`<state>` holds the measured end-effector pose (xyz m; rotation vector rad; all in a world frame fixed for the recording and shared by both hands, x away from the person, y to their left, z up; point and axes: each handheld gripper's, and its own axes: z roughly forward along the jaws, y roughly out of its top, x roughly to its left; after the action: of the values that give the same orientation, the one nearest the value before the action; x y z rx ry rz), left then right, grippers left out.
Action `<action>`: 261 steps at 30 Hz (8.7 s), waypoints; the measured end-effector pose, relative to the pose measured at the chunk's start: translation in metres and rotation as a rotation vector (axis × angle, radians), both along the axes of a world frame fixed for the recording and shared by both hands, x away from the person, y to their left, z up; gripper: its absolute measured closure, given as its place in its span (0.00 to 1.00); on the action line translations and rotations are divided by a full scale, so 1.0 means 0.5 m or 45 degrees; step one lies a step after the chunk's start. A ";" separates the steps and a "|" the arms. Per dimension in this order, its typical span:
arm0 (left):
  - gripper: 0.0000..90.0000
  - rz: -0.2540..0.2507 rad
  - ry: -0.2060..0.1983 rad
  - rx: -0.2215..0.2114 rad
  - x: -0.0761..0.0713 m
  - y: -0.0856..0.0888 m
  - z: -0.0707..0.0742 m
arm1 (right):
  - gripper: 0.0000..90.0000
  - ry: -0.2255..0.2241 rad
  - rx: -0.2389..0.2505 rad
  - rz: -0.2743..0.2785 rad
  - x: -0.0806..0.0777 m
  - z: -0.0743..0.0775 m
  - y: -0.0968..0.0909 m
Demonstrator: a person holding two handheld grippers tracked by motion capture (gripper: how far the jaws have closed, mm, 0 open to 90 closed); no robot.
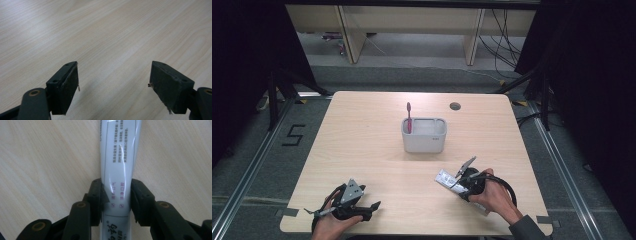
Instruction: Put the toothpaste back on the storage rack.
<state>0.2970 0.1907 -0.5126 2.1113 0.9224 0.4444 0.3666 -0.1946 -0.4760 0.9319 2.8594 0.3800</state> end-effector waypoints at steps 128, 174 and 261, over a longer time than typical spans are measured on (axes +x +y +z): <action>0.22 0.005 -0.011 -0.004 0.005 -0.001 0.000 | 0.79 -0.591 0.986 -0.149 0.192 0.213 0.034; 0.22 -0.004 -0.009 -0.008 0.003 -0.004 0.000 | 0.78 -0.661 1.028 -0.173 0.290 0.201 0.142; 0.22 -0.019 0.000 0.021 0.002 -0.006 -0.002 | 0.72 -0.613 0.856 -0.199 0.278 0.097 0.150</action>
<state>0.2980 0.1874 -0.5135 2.1315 0.9054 0.4463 0.5055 -0.1197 -0.4274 0.9620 2.2123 1.3826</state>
